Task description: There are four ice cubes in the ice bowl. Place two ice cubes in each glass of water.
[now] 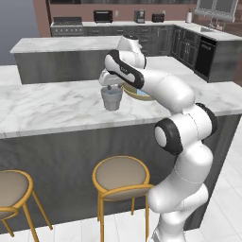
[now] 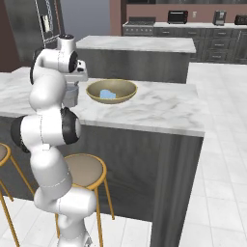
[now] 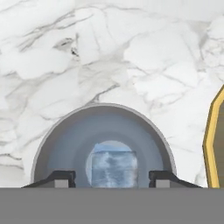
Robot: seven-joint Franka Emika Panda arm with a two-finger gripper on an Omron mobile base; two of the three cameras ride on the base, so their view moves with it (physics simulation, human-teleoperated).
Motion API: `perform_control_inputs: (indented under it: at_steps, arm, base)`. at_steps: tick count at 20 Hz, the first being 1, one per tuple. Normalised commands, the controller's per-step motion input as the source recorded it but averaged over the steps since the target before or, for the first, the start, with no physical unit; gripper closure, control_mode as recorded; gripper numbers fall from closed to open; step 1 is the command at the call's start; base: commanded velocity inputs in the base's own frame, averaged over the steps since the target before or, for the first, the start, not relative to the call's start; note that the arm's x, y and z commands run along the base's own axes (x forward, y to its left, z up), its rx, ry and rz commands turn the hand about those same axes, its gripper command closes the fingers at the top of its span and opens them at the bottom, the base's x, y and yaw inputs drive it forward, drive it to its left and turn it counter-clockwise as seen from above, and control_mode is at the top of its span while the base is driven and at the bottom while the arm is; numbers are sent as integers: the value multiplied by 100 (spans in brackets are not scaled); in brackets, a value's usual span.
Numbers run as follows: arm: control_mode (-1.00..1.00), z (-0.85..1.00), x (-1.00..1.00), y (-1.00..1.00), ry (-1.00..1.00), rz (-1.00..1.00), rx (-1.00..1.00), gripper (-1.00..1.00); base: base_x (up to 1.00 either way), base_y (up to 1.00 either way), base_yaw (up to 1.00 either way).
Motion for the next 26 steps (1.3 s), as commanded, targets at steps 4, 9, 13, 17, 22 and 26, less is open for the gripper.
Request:
perform_control_inputs:
  at_steps: [4,9,13,17,22,26]
  arm:
    - [-100,0,0,-1,-1,0,0,-100]
    - [-100,0,0,0,0,0,0,-100]
    - [-100,0,-4,-12,-7,0,0,-100]
    - [-100,9,-43,-47,-13,-2,-3,-100]
    - [-100,27,-63,-46,-10,-1,-10,-100]
    - [-100,37,-62,-44,-2,0,-11,-100]
  base:
    - [0,0,0]
    - [0,0,0]
    - [0,0,0]
    - [0,0,0]
    - [0,0,0]
    - [0,0,0]
